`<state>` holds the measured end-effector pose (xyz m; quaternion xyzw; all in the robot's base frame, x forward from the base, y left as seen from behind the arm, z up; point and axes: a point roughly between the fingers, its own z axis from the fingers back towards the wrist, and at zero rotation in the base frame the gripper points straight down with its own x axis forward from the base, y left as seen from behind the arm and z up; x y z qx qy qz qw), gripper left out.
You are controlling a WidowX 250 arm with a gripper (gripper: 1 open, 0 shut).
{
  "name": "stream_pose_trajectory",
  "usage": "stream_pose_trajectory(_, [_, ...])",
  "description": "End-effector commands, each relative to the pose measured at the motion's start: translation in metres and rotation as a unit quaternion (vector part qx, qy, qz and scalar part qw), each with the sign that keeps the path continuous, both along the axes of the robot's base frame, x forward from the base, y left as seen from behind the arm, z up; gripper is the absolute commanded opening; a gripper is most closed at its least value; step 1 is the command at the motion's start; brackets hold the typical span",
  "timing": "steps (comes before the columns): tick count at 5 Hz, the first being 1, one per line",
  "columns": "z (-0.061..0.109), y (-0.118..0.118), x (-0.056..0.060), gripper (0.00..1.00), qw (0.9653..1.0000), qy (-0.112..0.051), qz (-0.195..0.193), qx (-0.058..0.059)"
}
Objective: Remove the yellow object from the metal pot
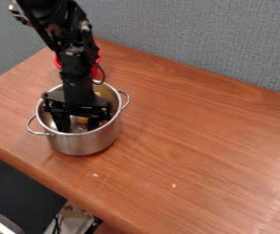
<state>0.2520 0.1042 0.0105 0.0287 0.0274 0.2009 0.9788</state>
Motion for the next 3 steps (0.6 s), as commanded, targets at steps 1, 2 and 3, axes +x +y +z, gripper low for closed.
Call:
stream_pose_trajectory(1, [0.0116,0.0038,0.0030,0.00,0.9998,-0.017,-0.004,0.011])
stream_pose_trajectory(2, [0.0123,0.0048,0.0027,0.00,0.9998,-0.018,-0.004,0.011])
stream_pose_trajectory(3, [0.0130,0.0067,0.0019,1.00,0.9998,-0.017,-0.001,0.013])
